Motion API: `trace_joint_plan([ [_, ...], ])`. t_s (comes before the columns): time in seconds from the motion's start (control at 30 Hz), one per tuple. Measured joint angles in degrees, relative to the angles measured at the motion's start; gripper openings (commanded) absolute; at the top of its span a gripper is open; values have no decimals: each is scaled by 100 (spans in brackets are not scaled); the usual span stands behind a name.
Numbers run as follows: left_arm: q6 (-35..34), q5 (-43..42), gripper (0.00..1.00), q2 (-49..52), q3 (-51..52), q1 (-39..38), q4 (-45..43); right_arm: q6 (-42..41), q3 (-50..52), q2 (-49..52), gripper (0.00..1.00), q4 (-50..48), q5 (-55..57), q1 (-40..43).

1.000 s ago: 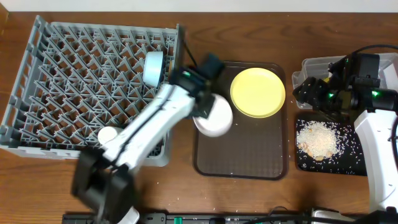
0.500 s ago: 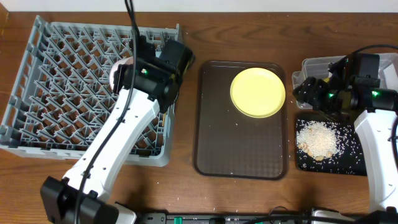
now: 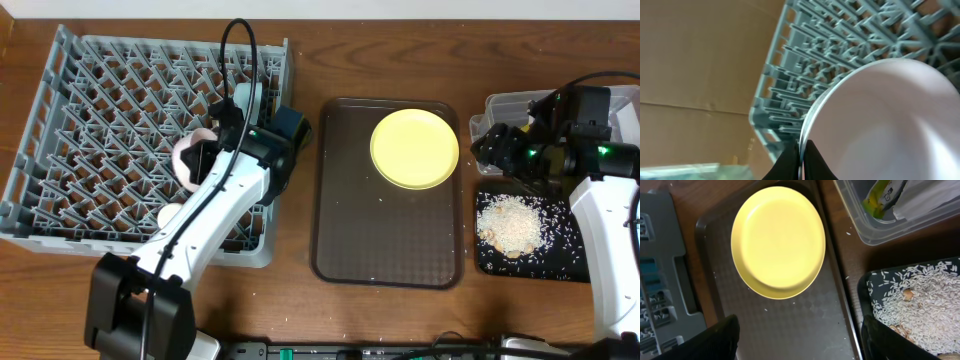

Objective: Sort waste into correct bins and load items into the dishwasher
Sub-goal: 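Carry the white bowl left and set it upright in the rack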

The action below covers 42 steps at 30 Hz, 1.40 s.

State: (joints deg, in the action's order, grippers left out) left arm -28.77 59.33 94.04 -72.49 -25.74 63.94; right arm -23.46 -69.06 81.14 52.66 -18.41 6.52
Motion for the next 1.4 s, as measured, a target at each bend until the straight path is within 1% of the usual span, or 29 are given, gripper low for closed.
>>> trace_joint_plan([
  [0.2,-125,-66,7,289,0,-164,-247,0,0,0,76,-2,0,0],
  [0.4,-120,647,8,673,0,-284,125,0,0,0,76,0,0,0],
  [0.67,59,1388,7,772,0,-363,214,0,0,0,76,-2,0,-2],
  [0.83,140,1427,7,772,0,-365,214,0,0,0,76,-2,0,0],
  [1.03,177,1150,7,772,0,-411,205,0,0,0,77,-2,0,-2],
  [1.4,179,1088,8,772,0,-732,205,0,0,0,77,-2,0,0],
])
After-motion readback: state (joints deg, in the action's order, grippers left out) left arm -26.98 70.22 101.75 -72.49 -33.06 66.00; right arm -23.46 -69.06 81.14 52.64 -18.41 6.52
